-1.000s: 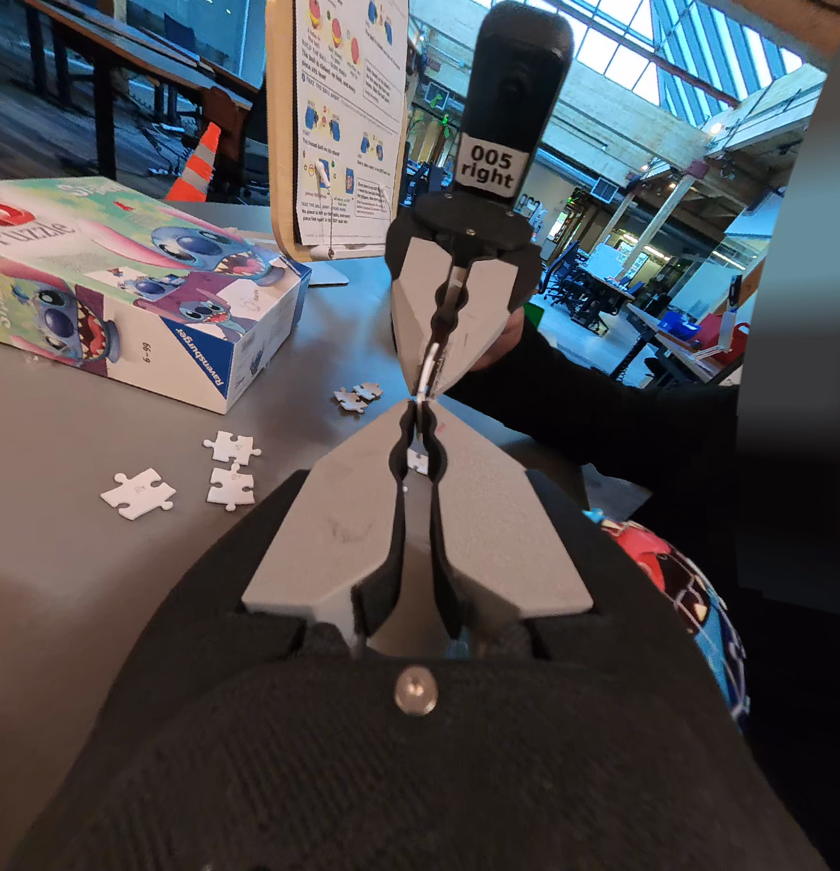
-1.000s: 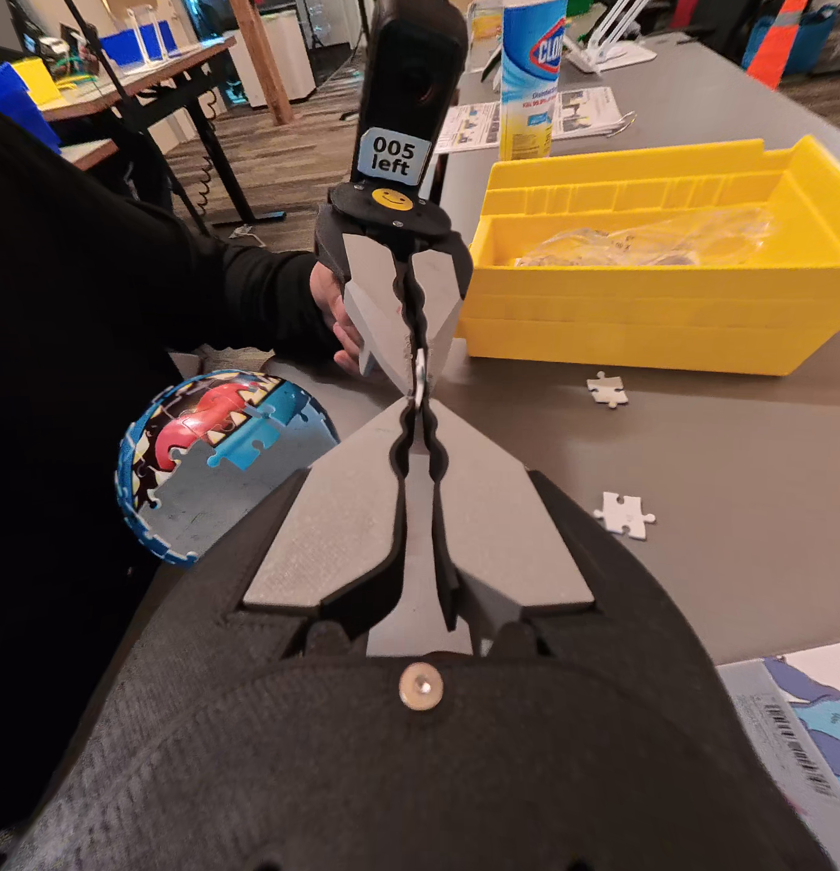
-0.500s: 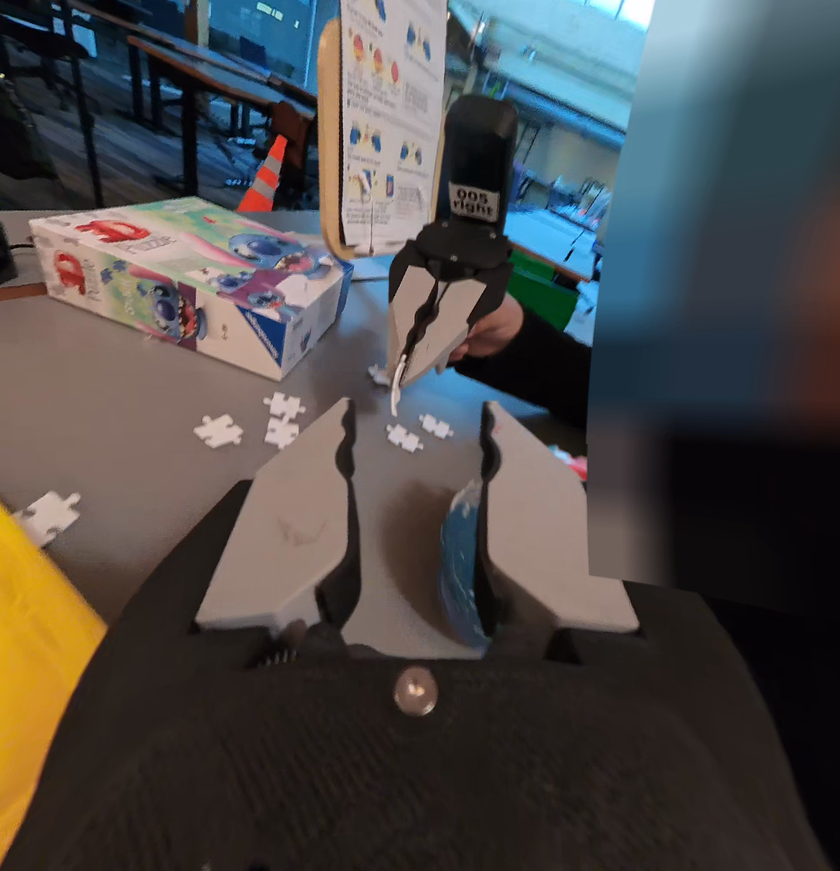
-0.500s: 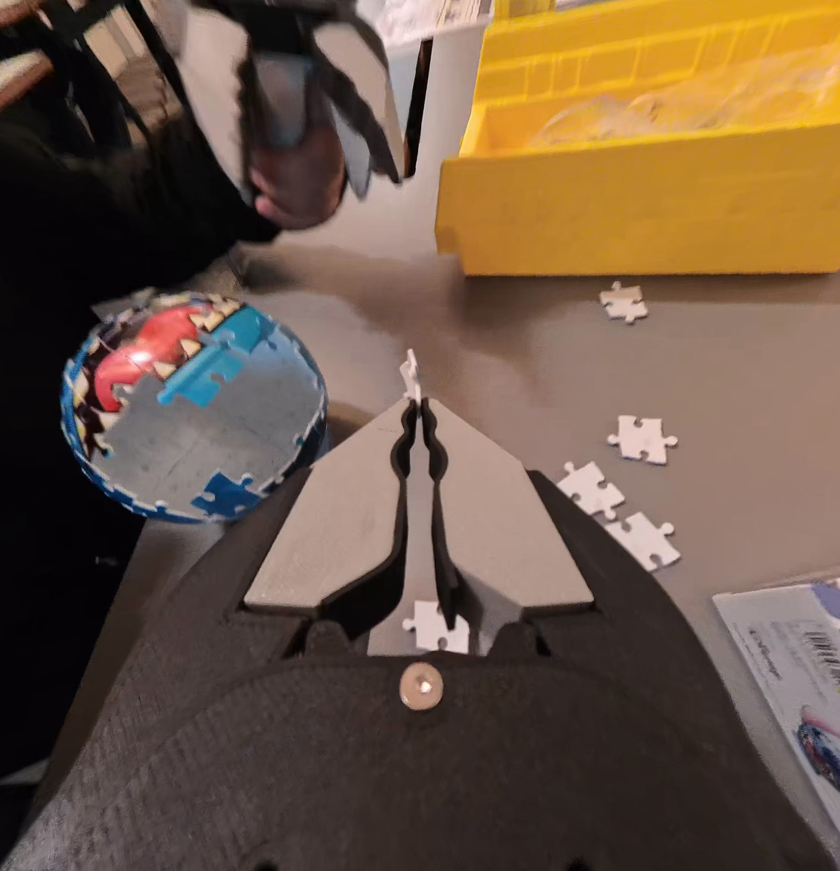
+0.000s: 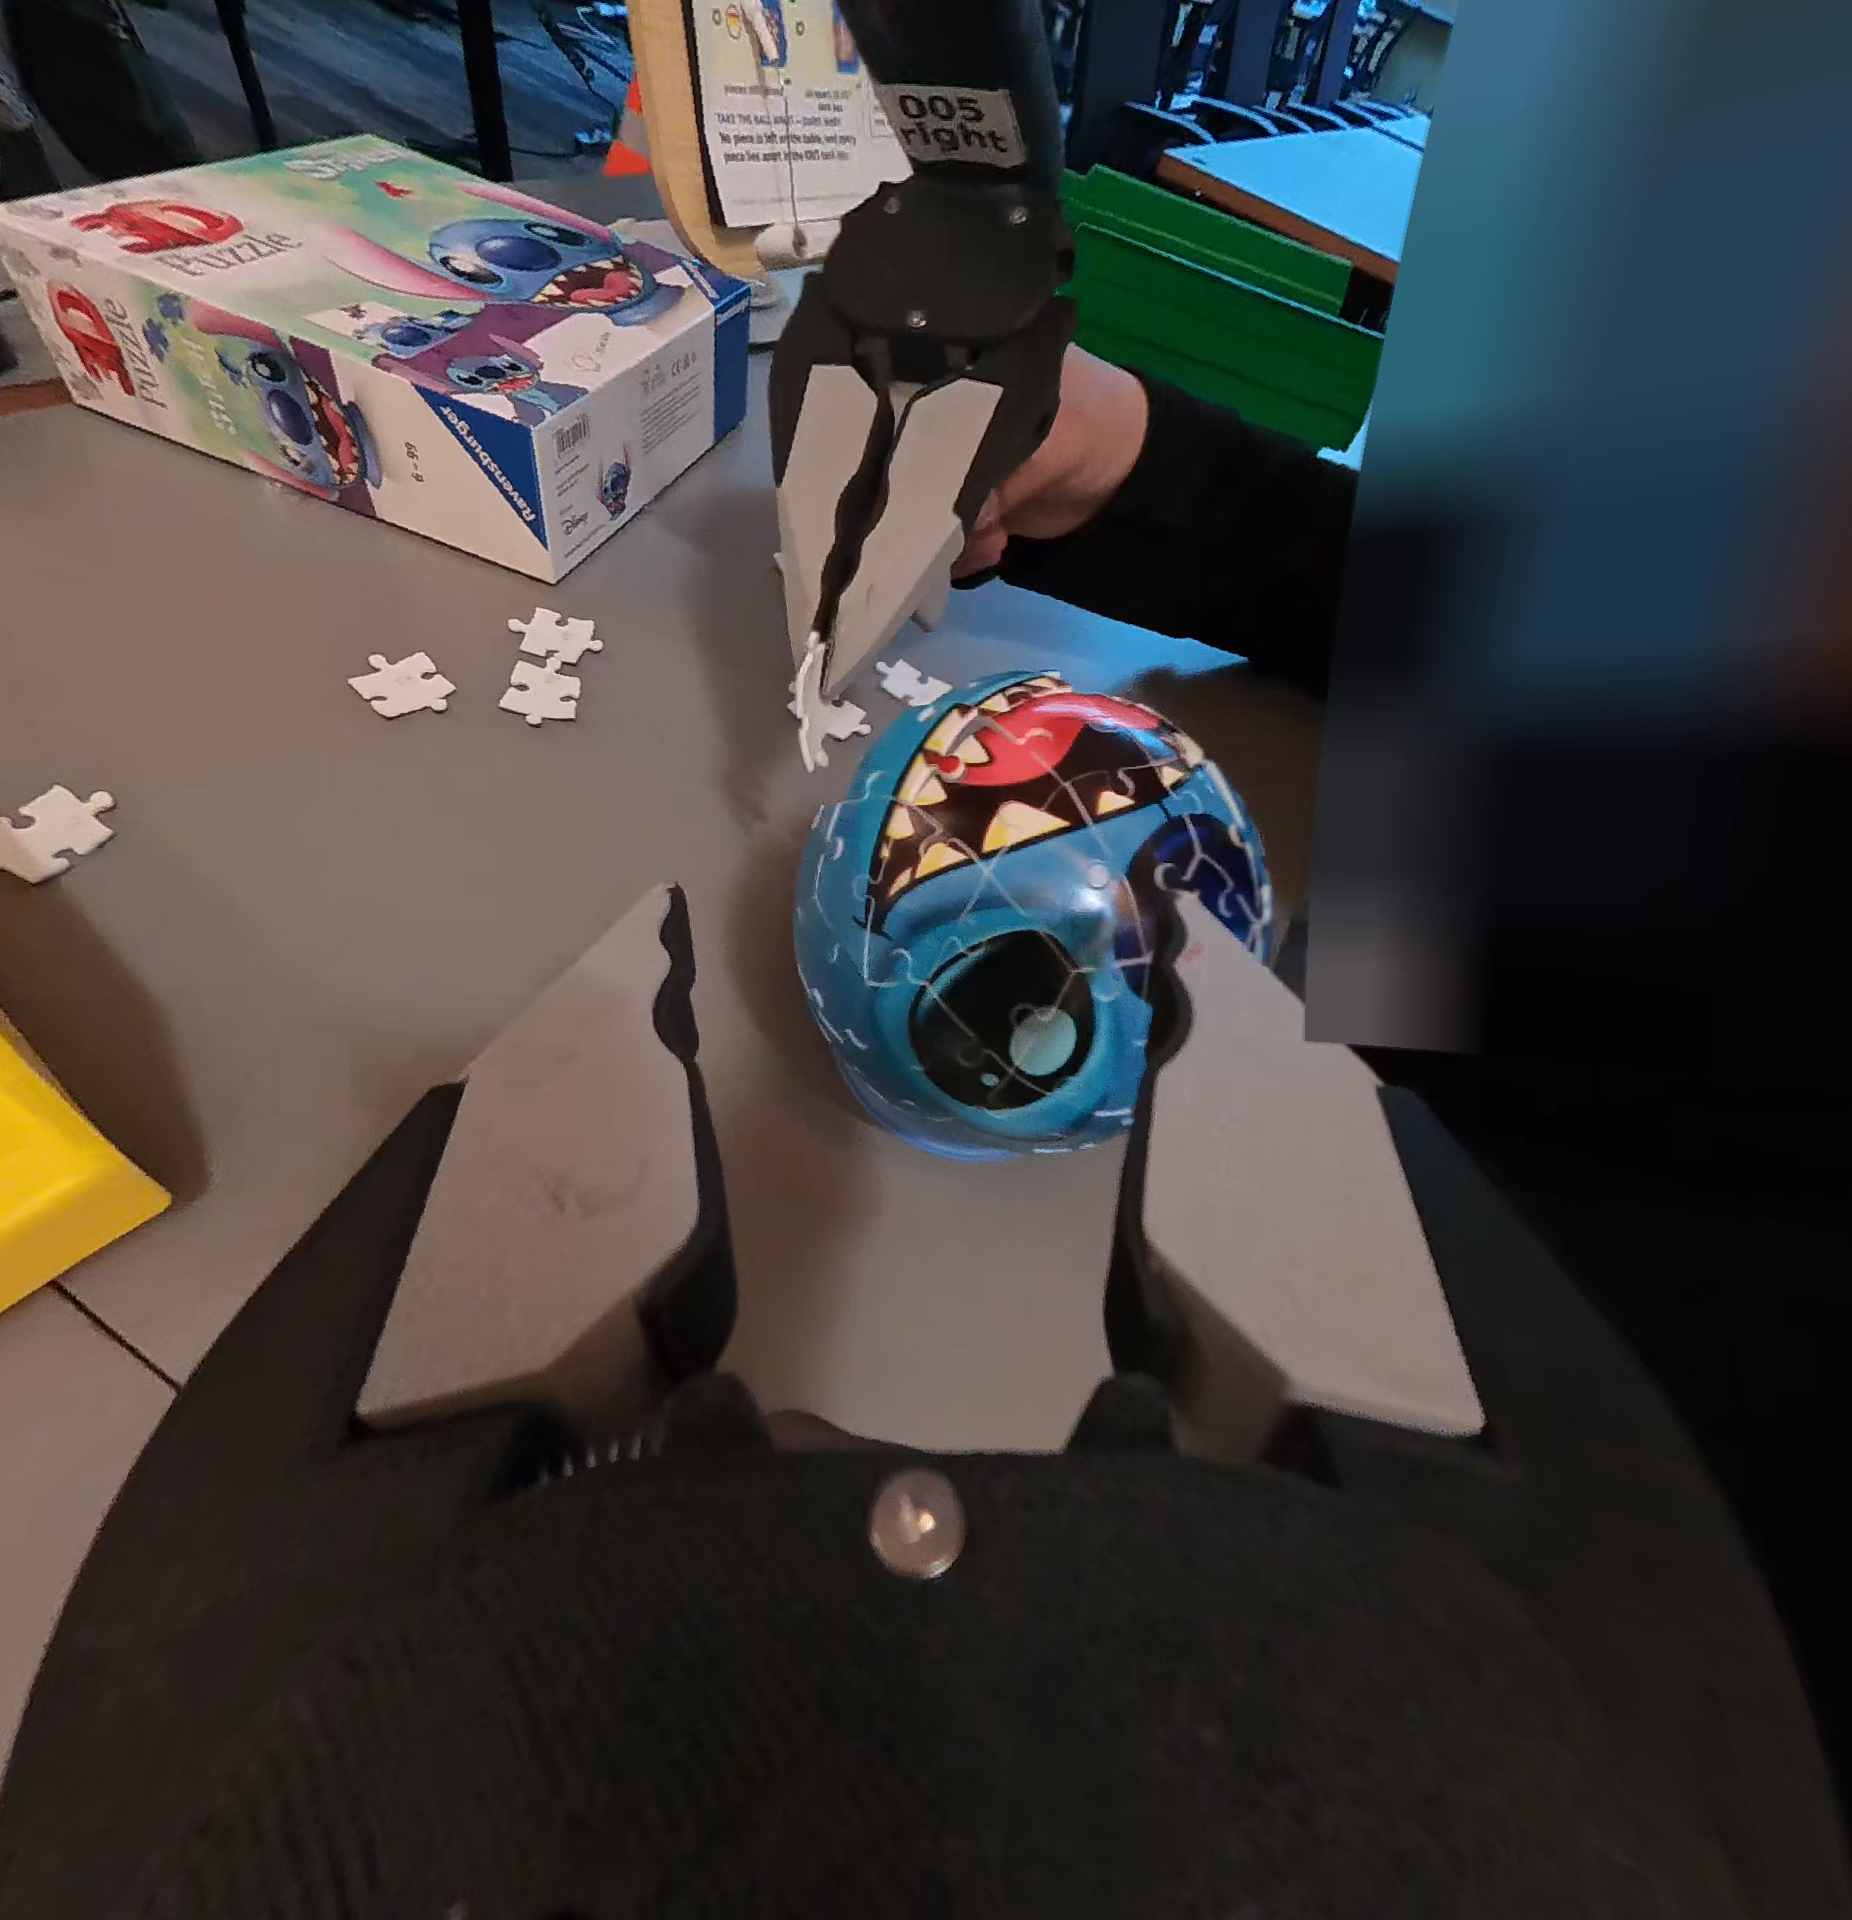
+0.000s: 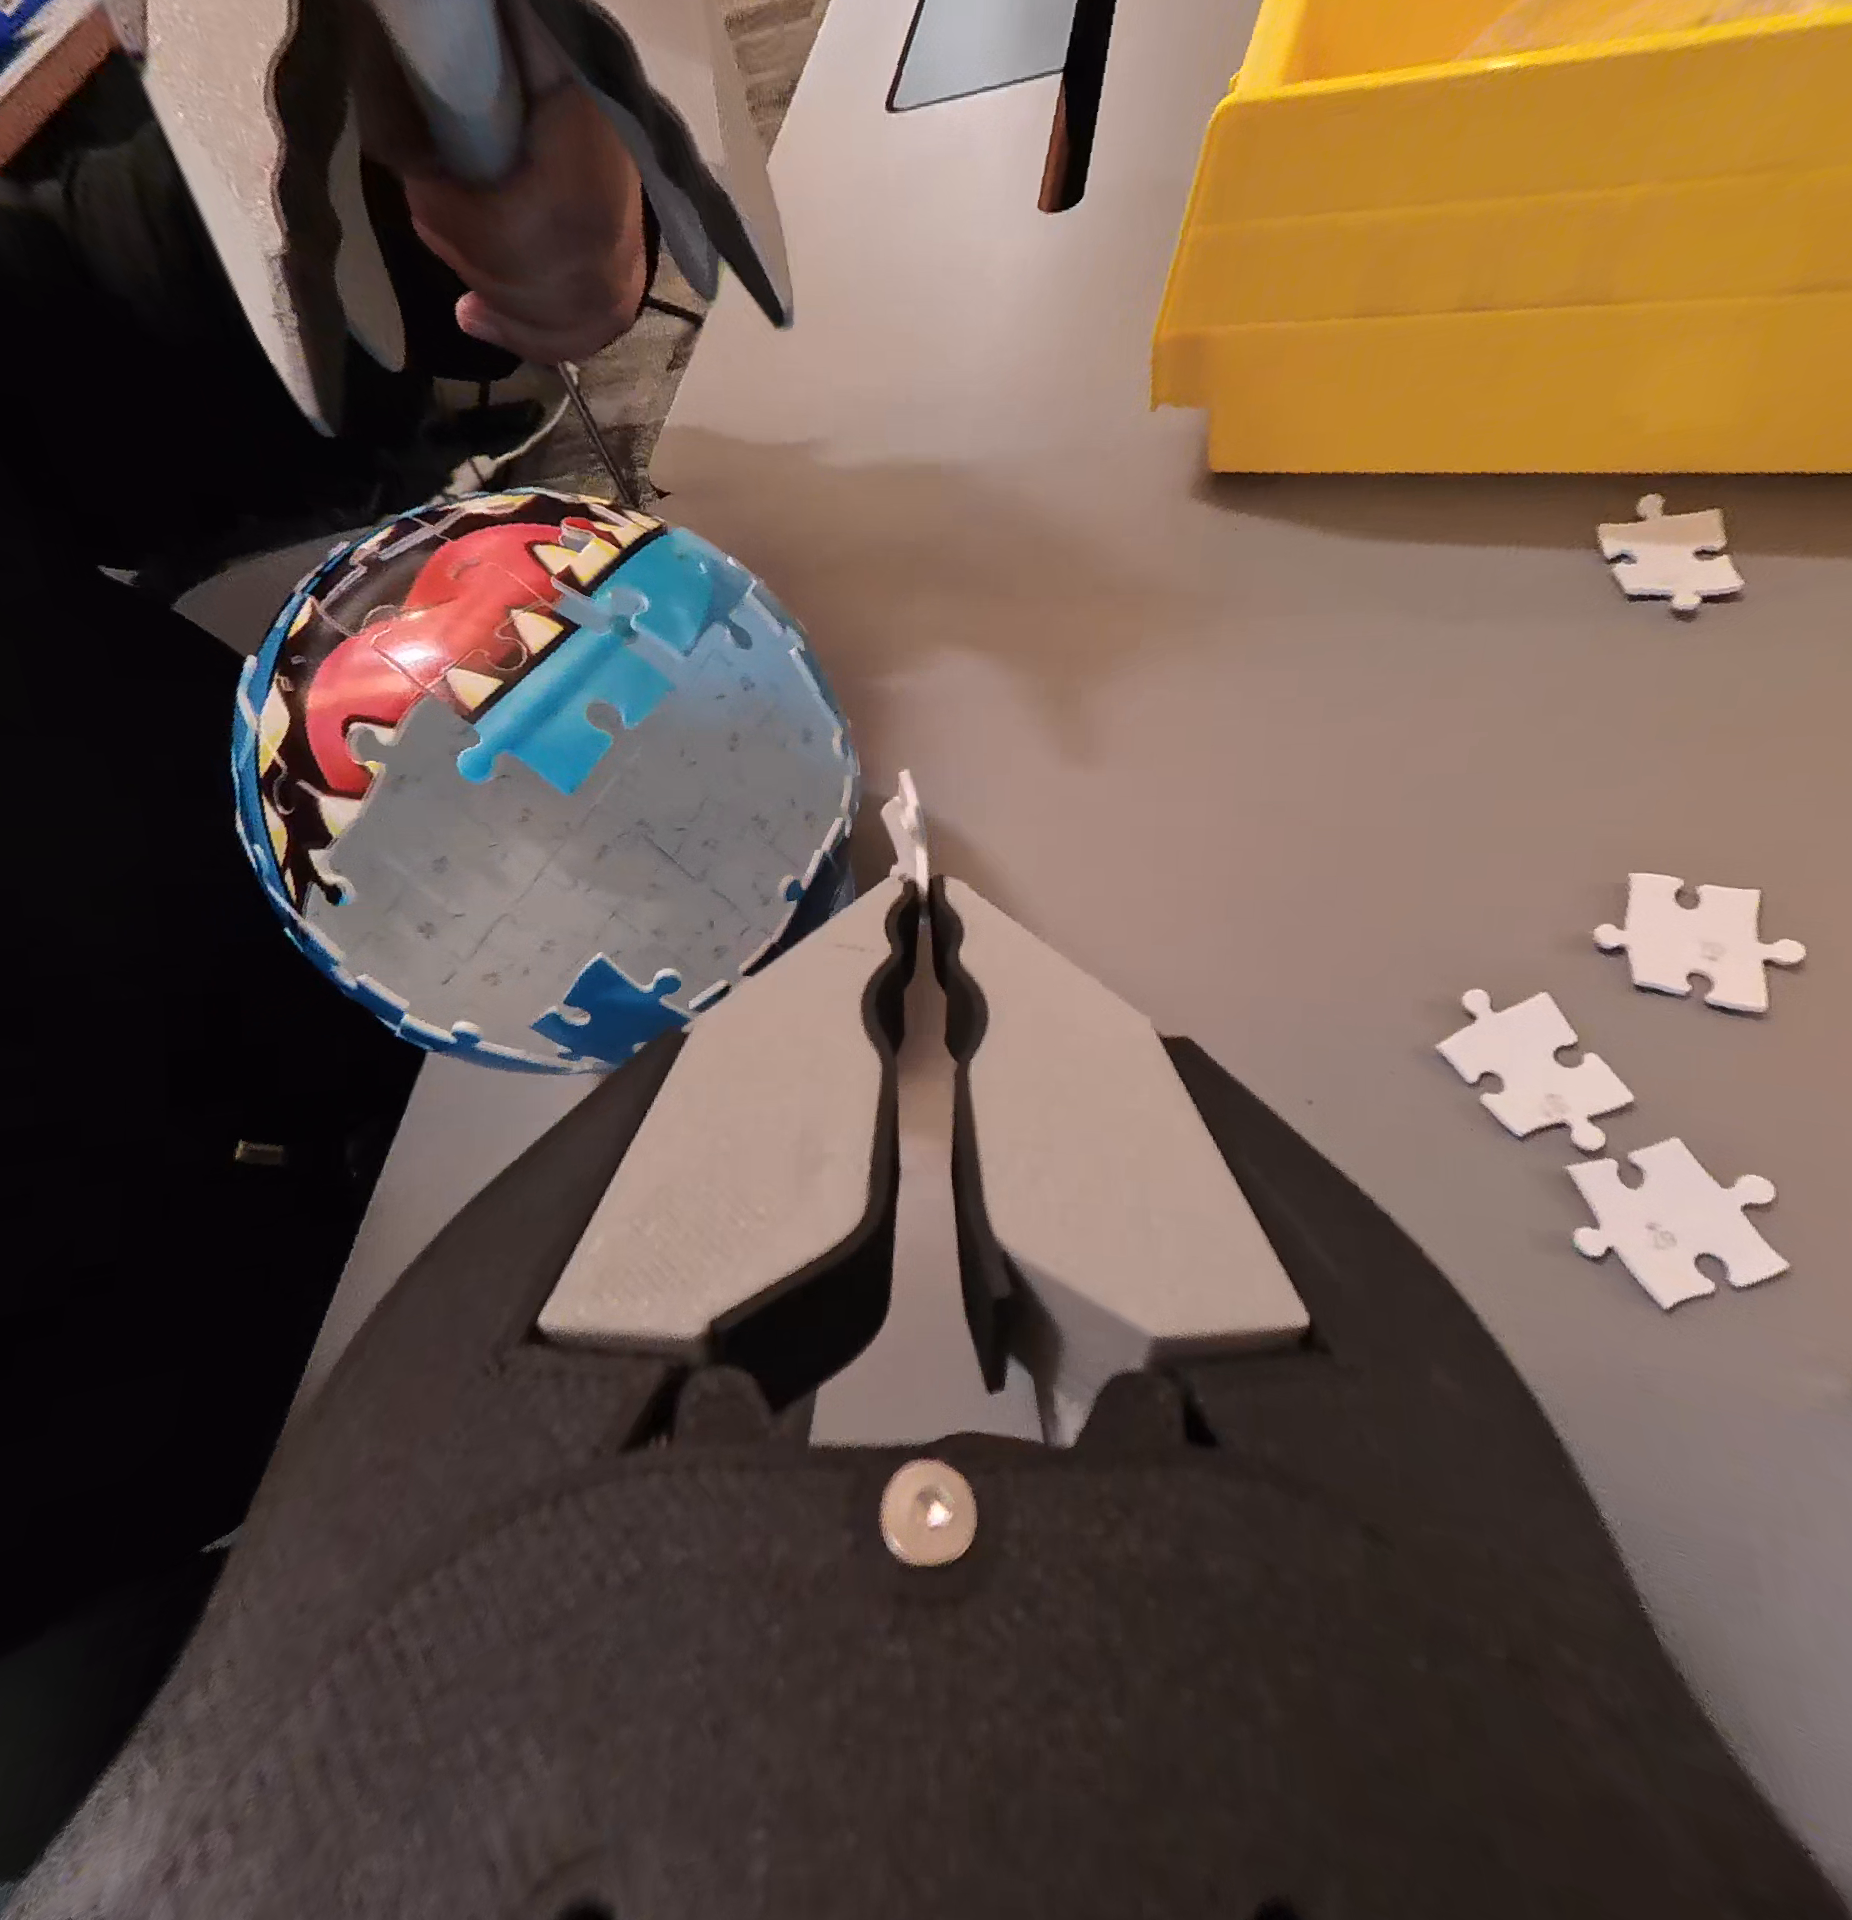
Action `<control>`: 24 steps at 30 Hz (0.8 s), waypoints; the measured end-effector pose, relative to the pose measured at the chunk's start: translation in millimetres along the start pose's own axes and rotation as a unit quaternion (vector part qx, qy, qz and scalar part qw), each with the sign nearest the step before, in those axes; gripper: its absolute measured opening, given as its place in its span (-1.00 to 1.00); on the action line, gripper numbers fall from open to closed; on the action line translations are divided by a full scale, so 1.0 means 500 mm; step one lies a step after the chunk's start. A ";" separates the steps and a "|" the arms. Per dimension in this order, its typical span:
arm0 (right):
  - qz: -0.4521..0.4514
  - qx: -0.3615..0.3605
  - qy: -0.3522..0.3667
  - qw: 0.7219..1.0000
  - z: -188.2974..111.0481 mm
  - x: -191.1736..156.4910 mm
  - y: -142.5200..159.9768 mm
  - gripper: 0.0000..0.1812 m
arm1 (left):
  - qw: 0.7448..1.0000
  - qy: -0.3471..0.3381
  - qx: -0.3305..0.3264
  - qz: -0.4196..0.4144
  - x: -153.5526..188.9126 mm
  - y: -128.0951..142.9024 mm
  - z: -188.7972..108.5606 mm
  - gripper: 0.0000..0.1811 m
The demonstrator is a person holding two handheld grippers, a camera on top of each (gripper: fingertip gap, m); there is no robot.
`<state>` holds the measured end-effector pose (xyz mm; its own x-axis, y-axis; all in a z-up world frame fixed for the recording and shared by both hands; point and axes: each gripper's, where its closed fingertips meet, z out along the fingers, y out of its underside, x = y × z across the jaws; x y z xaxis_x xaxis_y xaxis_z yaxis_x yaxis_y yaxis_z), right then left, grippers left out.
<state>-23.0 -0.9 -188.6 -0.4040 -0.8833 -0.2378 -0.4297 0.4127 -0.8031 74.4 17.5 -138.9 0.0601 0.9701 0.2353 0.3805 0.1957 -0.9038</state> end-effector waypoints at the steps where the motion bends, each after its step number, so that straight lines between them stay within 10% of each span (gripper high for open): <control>1: 0.000 -0.002 -0.004 1.000 0.000 -0.003 0.001 -1.00 | 1.000 -0.007 0.000 0.007 -0.001 -0.002 0.000 -0.06; 8: -0.004 -0.001 -0.016 1.000 -0.008 -0.009 -0.005 -1.00 | 0.998 -0.040 -0.014 0.035 -0.038 -0.097 0.036 -0.55; 24: -0.009 0.009 -0.016 1.000 -0.016 -0.011 -0.024 -1.00 | 0.970 0.043 -0.214 0.103 -0.055 -0.043 0.204 -0.93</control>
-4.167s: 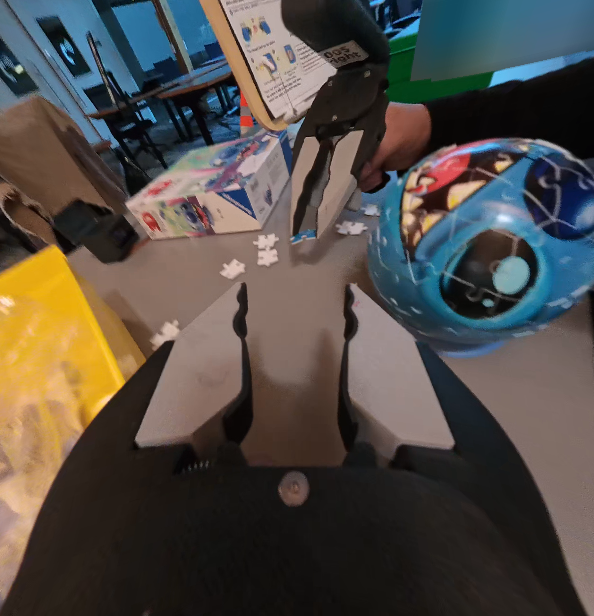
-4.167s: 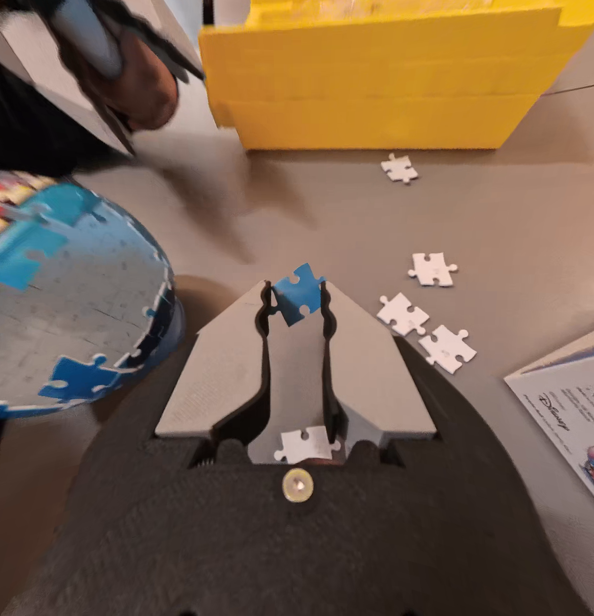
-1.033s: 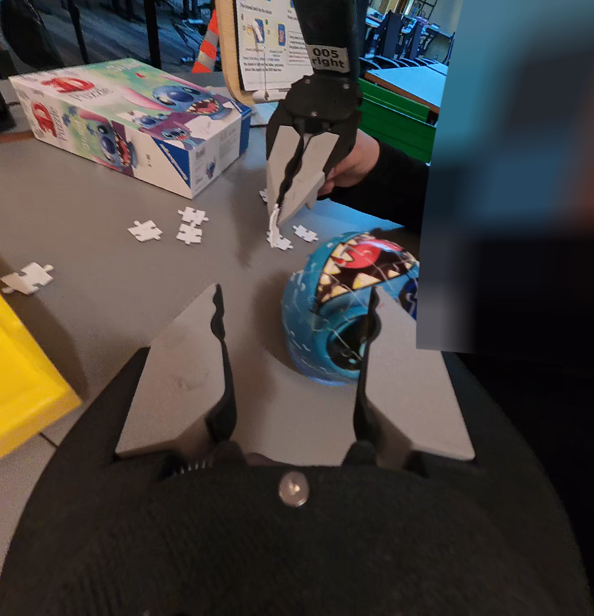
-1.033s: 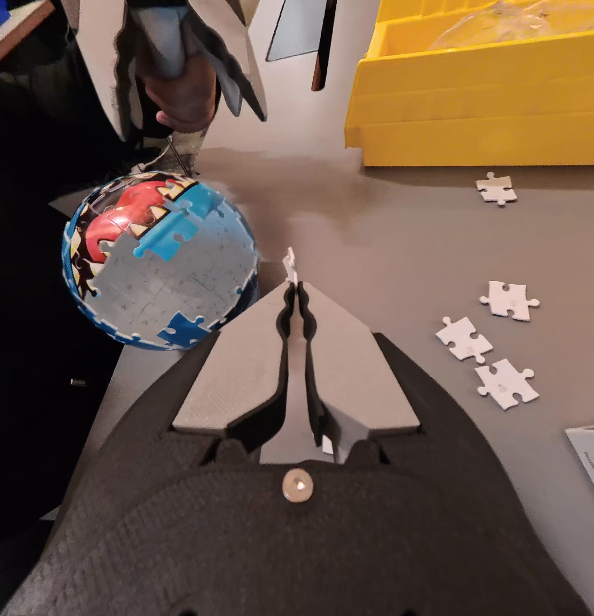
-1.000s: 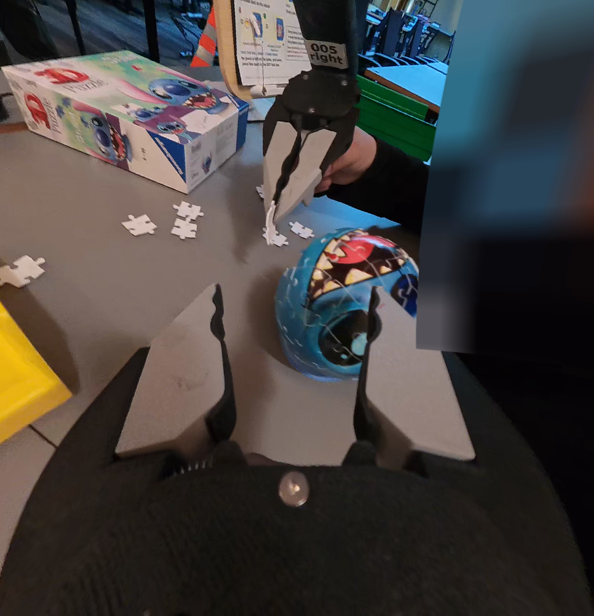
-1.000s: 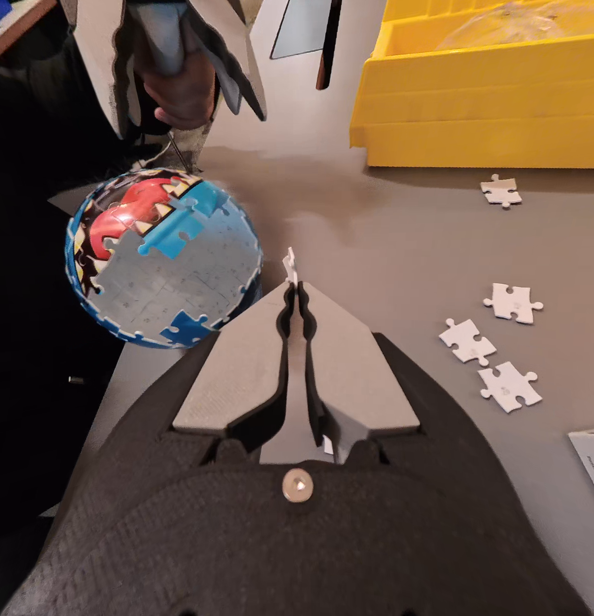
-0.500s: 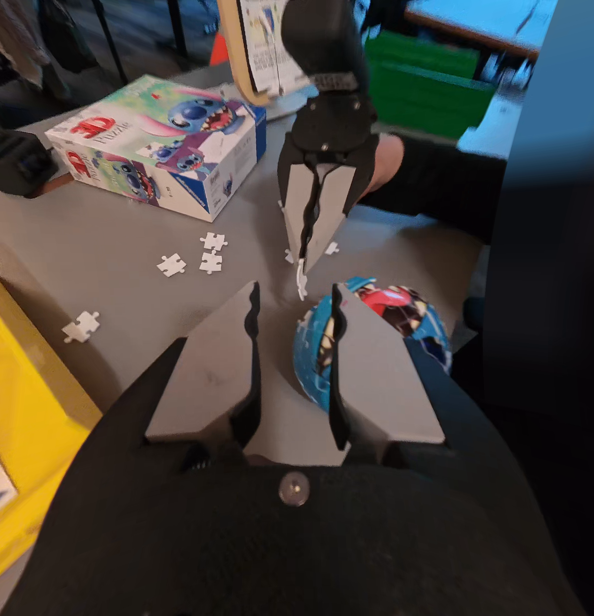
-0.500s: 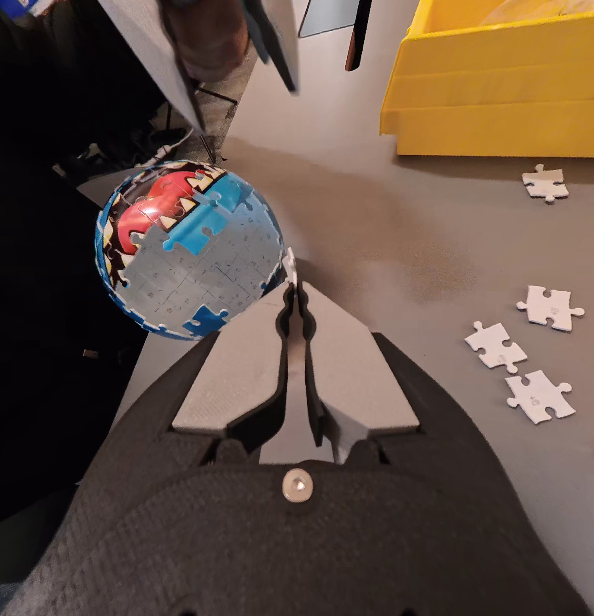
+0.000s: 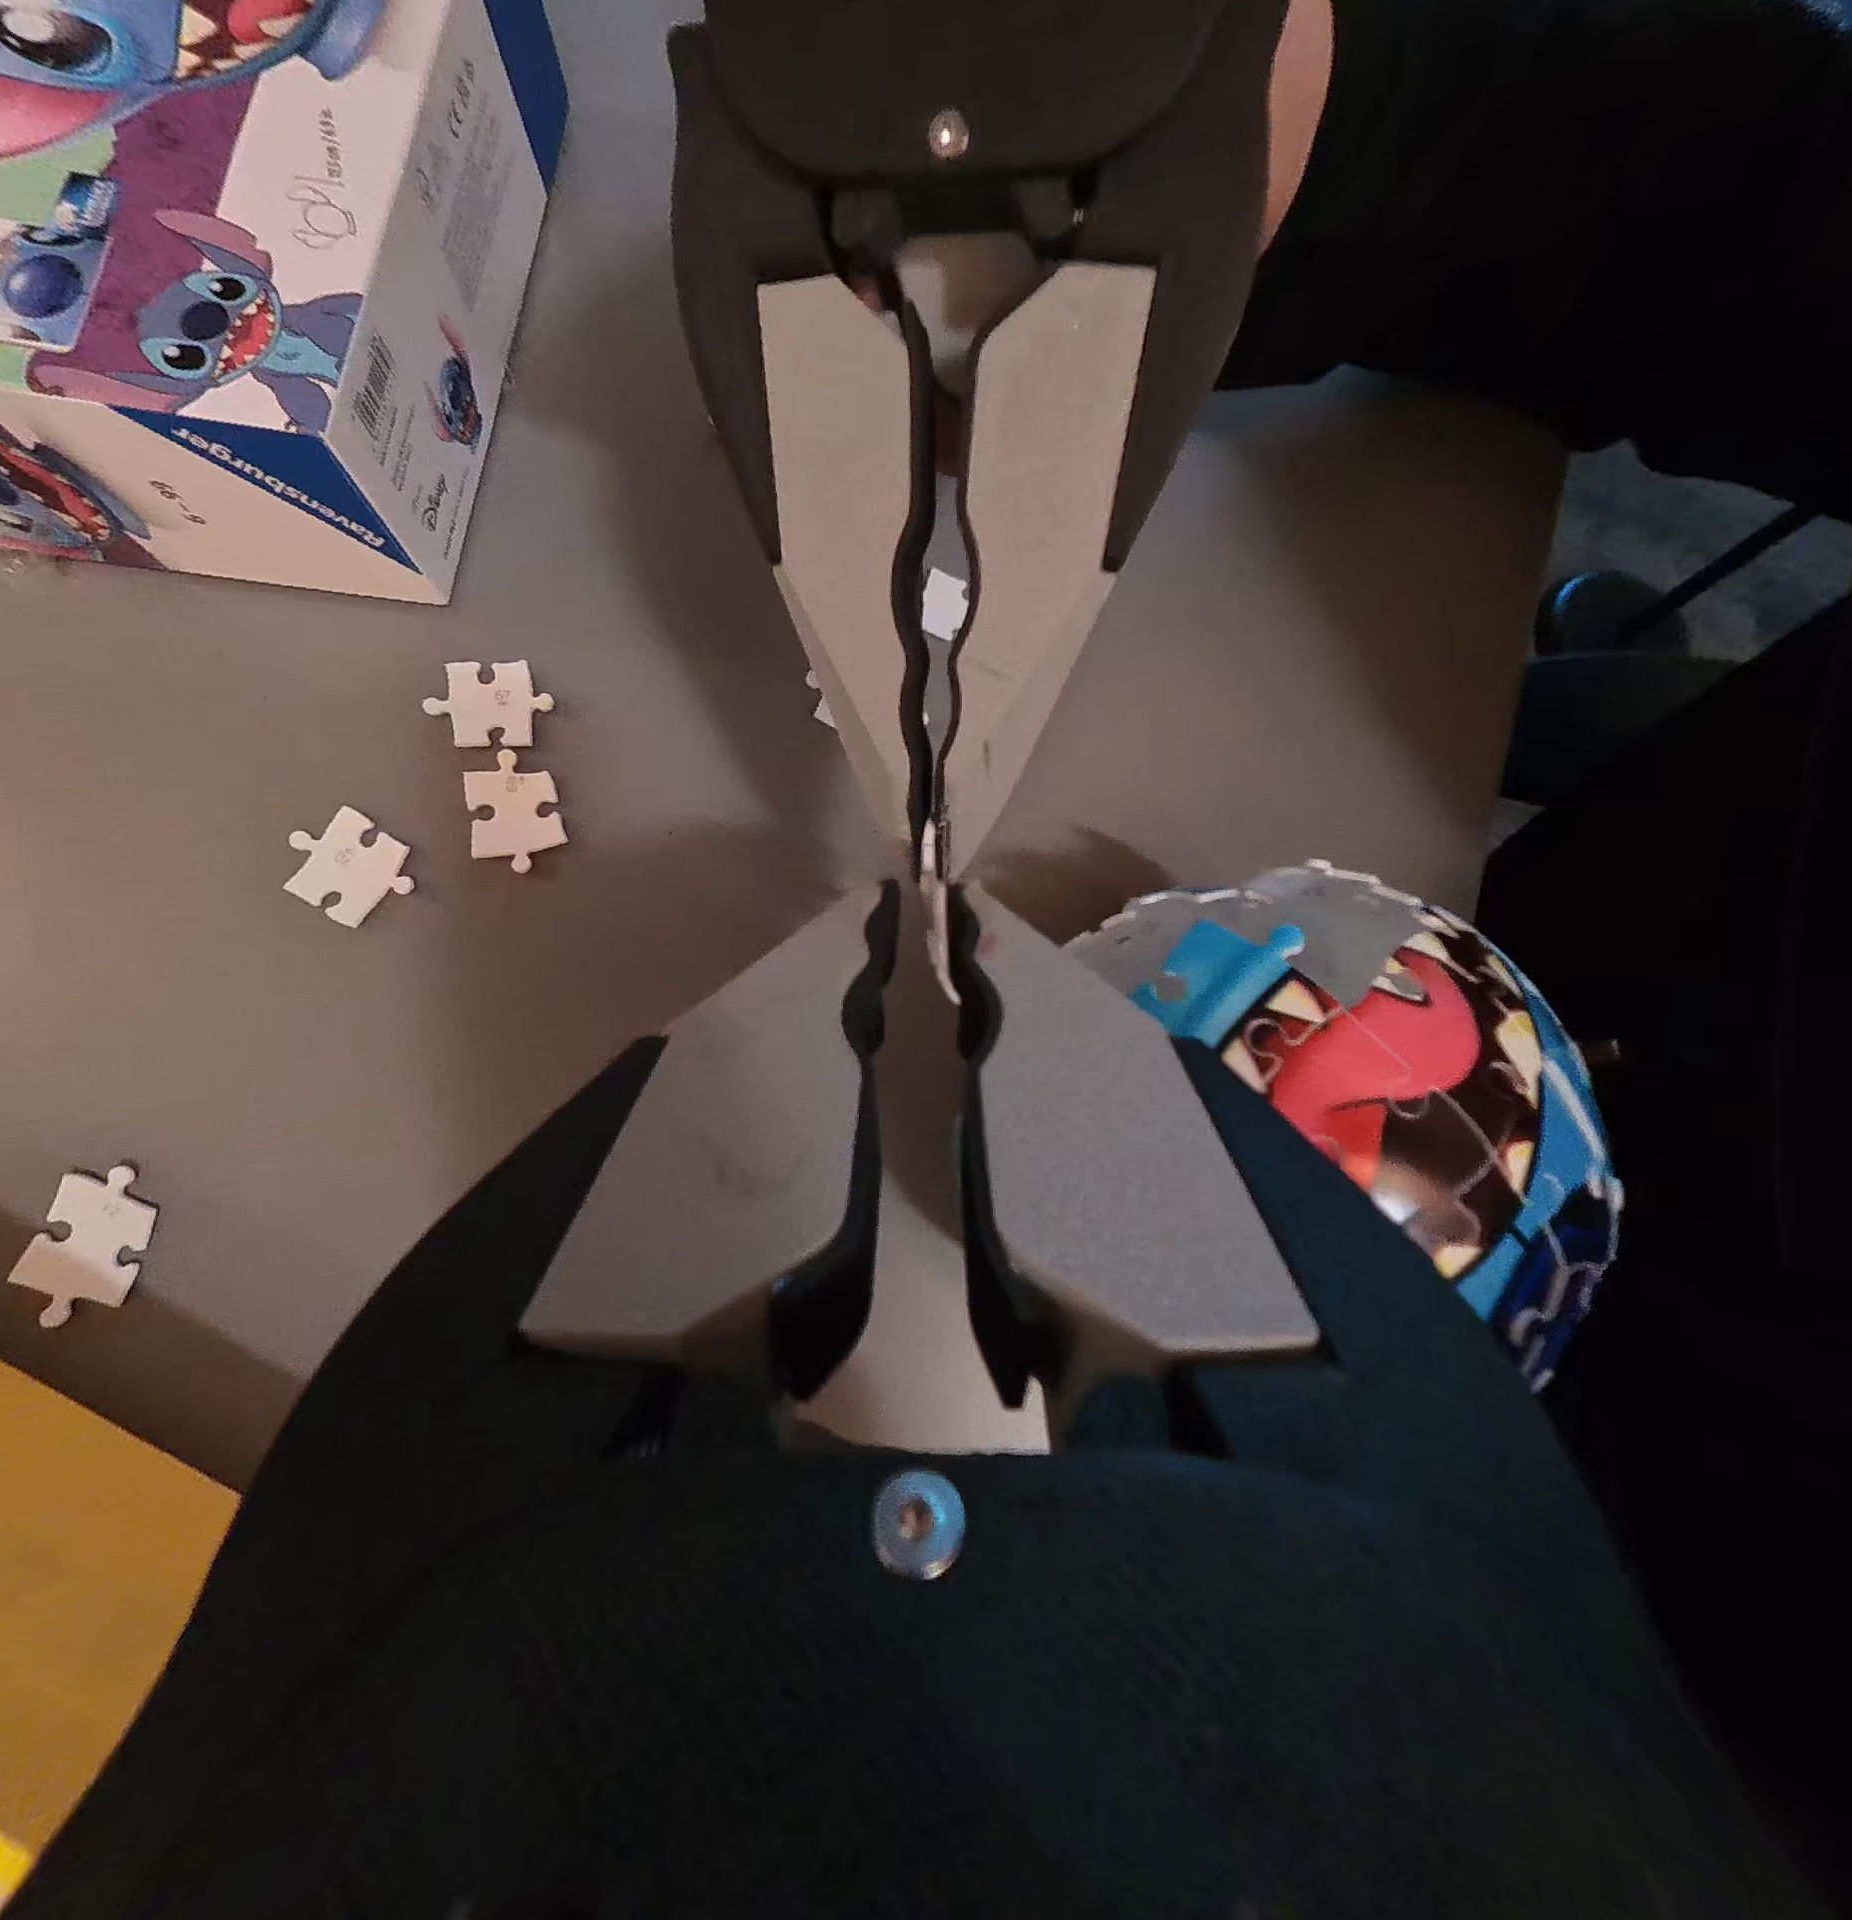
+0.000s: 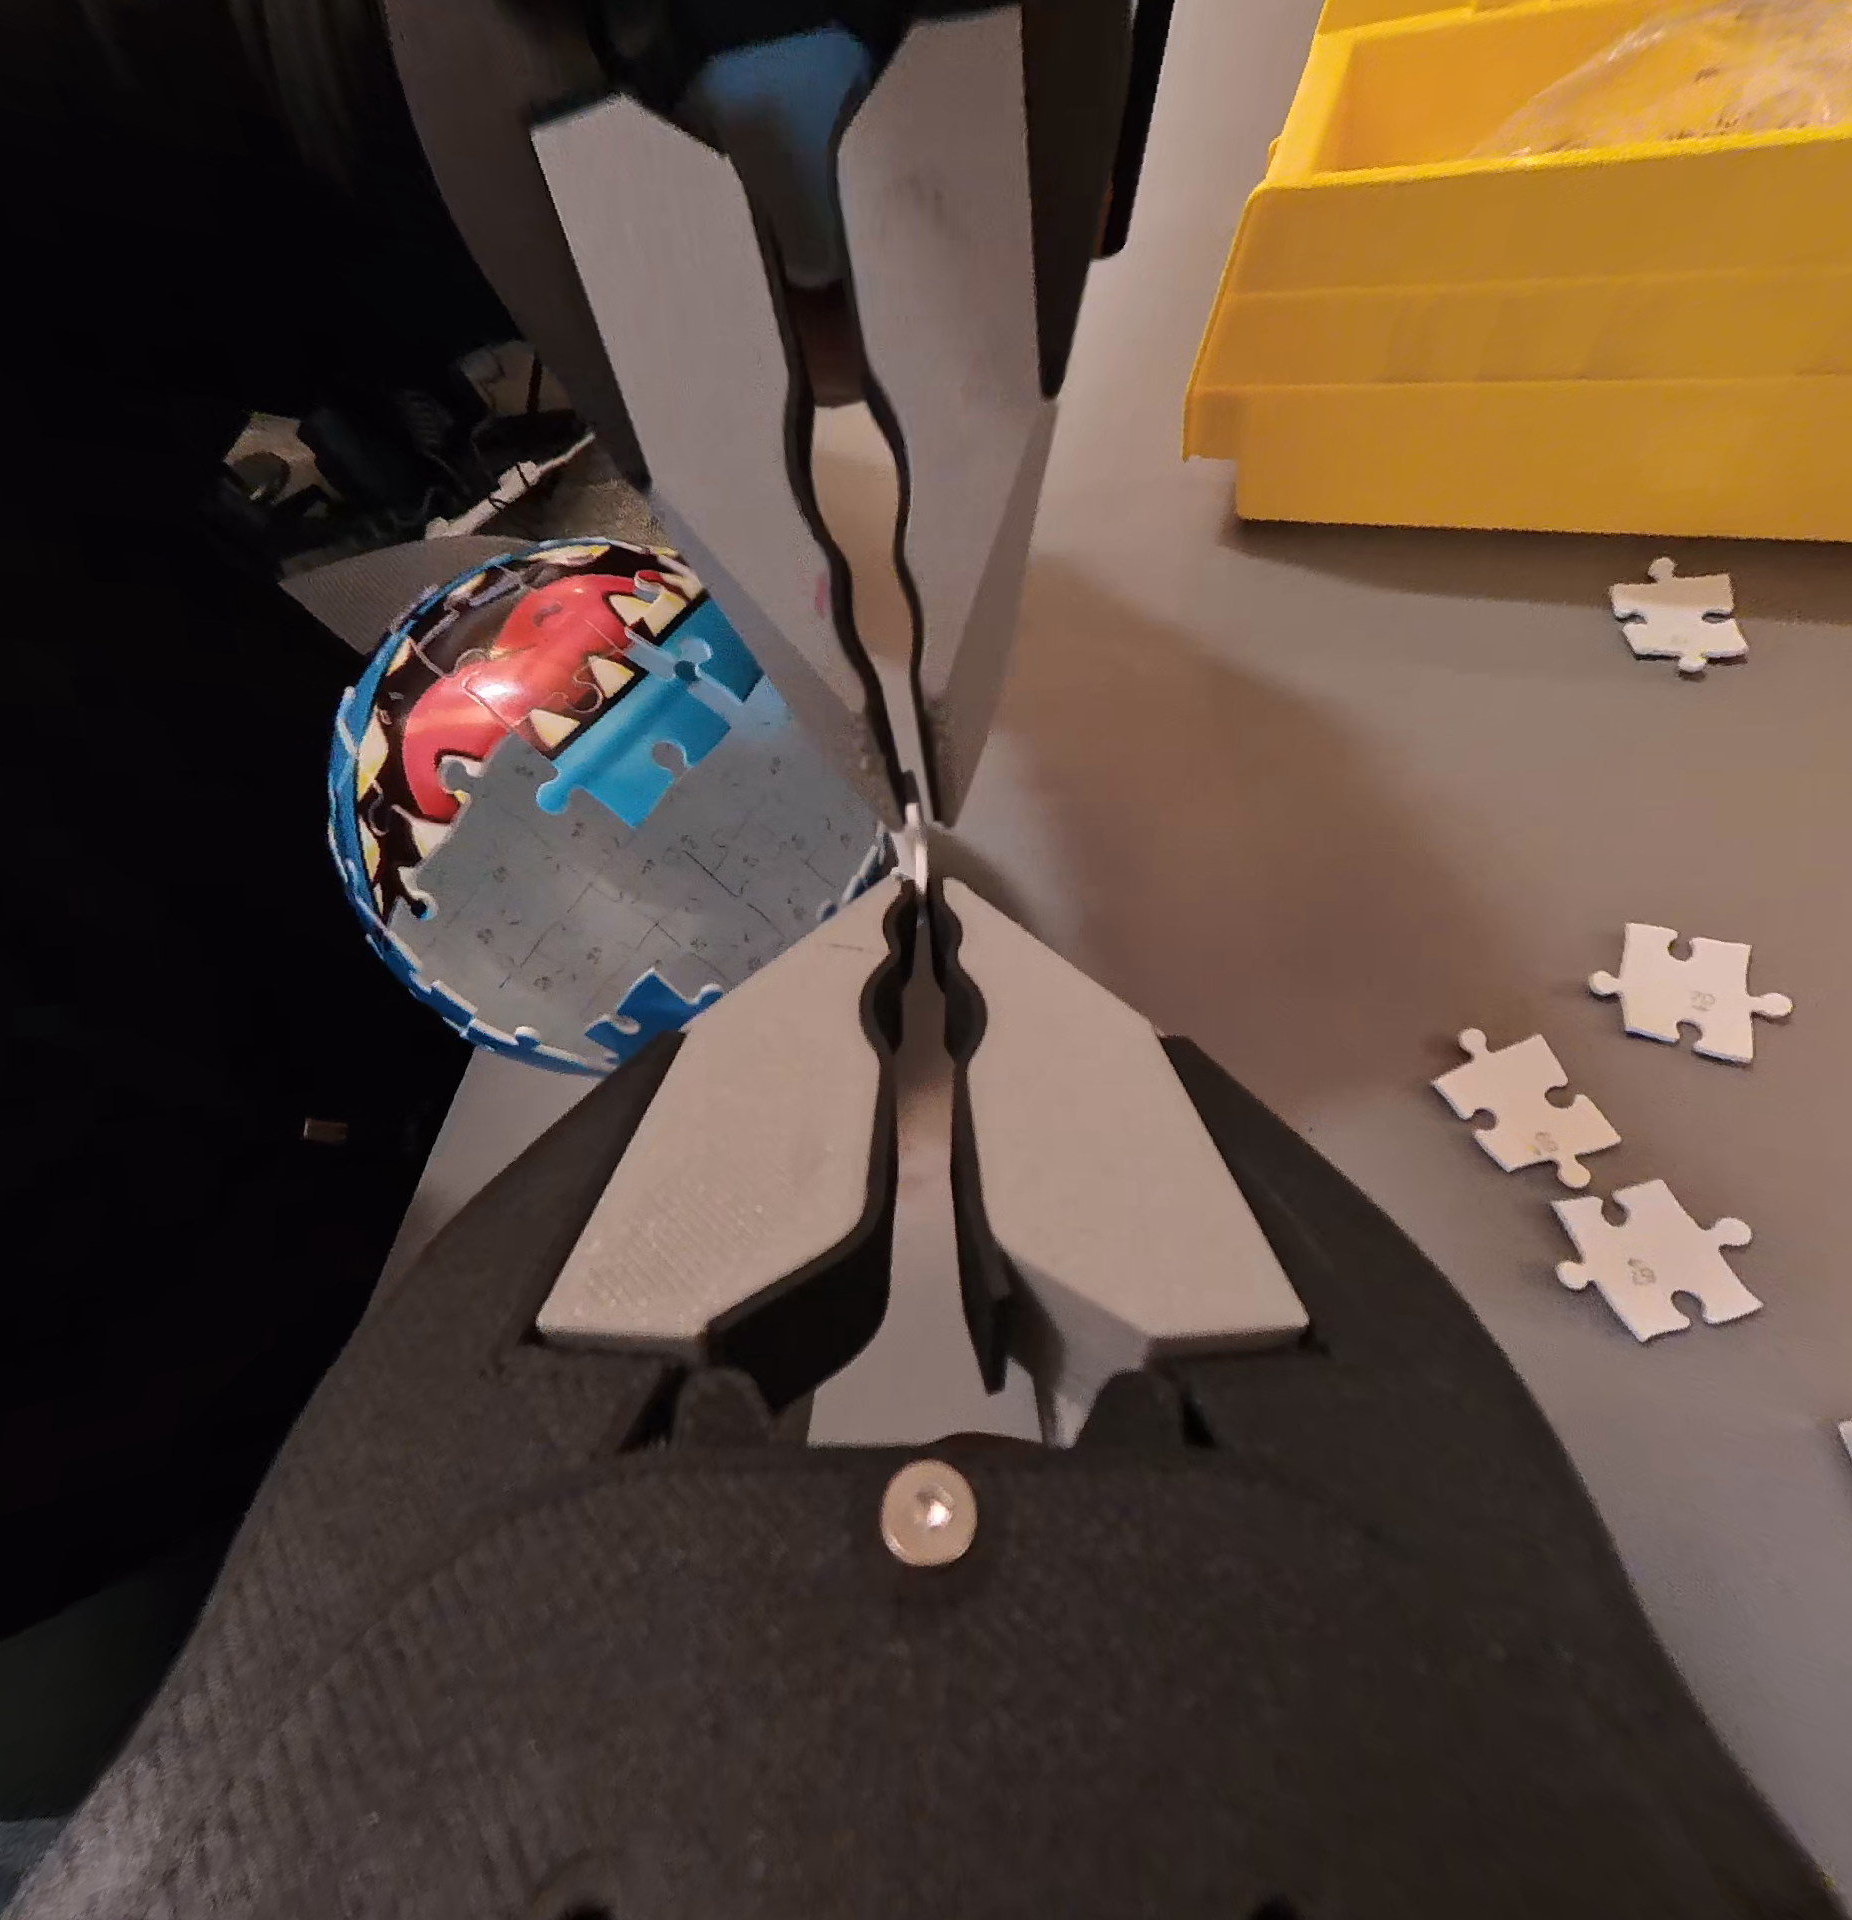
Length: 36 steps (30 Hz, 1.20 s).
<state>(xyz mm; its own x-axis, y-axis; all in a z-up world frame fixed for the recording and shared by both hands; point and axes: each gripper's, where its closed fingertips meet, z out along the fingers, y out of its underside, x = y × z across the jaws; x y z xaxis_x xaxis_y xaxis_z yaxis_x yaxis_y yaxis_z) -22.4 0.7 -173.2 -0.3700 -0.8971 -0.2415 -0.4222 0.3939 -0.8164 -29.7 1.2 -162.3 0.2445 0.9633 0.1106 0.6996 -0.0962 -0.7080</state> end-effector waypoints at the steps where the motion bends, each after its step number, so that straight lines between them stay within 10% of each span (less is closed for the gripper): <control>1: 0.004 0.004 -0.001 1.000 0.000 0.001 -0.002 -1.00 | 1.000 -0.001 -0.005 0.003 0.000 0.003 0.002 -0.98; 36: -0.080 -0.009 0.060 0.995 0.055 -0.012 -0.009 -1.00 | 0.998 -0.045 0.014 -0.035 -0.046 0.043 -0.100 -0.79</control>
